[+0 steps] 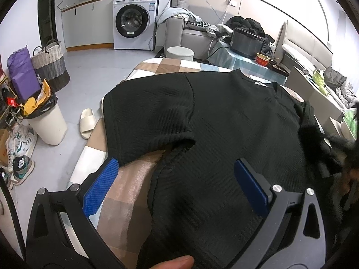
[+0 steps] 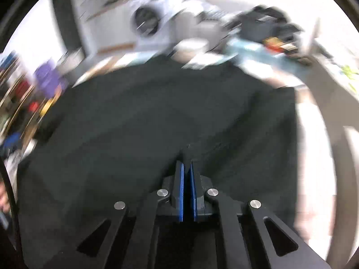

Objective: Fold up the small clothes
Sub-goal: 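Lift the shirt side with the right gripper and fold it across the body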

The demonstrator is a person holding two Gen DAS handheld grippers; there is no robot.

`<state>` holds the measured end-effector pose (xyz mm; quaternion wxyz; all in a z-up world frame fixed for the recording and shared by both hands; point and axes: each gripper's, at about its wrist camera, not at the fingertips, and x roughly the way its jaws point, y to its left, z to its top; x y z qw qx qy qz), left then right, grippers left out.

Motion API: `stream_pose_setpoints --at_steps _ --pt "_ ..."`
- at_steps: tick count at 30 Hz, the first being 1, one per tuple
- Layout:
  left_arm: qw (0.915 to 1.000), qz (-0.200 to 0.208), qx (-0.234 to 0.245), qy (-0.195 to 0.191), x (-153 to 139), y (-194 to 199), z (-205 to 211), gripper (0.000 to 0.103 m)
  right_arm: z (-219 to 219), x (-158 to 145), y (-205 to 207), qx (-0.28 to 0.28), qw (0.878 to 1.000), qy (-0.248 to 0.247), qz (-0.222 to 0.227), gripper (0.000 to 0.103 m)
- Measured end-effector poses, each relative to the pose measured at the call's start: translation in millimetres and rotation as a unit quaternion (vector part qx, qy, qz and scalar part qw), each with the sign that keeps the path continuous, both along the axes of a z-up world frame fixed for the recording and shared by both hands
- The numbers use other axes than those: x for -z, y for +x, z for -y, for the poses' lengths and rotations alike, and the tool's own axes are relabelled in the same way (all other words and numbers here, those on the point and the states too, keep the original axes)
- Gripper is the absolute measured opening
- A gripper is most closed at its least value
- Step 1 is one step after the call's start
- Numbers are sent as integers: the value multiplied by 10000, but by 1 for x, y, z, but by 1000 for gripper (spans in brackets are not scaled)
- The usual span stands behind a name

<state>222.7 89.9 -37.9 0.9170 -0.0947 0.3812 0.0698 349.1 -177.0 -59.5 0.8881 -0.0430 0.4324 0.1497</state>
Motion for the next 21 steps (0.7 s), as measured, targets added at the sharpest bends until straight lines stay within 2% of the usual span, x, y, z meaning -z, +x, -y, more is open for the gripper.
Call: stream_pose_setpoints --at_steps 2,3,5,6,7,9,11,13,14,15,17,19,20,21 --pt "10000 -12 -21 -26 0 0 -1 102 44 -25 -6 771 9943 579 454 5" --pt "10000 -12 -21 -36 1 0 -1 102 72 -35 -11 1354 9854 835 614 5" --pt "10000 -16 -22 -27 1 1 -1 102 128 -49 -27 2517 9554 1273 871 5" --pt "10000 -29 -23 -28 1 1 -1 102 154 -52 -37 3082 9353 1463 938 5" --pt "10000 -46 -14 -40 1 1 0 102 171 -52 -47 3446 9202 1557 1009 5" --pt "10000 -55 19 -36 -1 2 1 102 189 -51 -57 3837 9031 1616 1053 5" --pt "10000 -26 39 0 -2 1 4 102 197 -49 -64 3993 8948 1693 1062 5" --pt "10000 4 36 22 -5 1 6 102 195 -51 -68 4013 8929 1699 1134 5" --pt "10000 18 28 9 -7 0 5 102 191 -52 -67 3930 8960 1712 1153 5" --pt "10000 36 26 -1 -8 -1 5 102 186 -54 -65 3809 8995 1766 1210 5" --pt "10000 66 5 11 -10 -4 6 102 166 -62 -57 3357 9143 1861 1295 5" --pt "10000 90 -12 1 -11 -7 5 102 135 -75 -39 2397 9342 2209 1452 6" --pt "10000 86 -7 -7 -12 -8 5 102 119 -79 -32 1917 9441 2251 1456 6" --pt "10000 89 -3 -4 -12 -9 5 102 91 -83 -20 1180 9604 2152 1316 6"
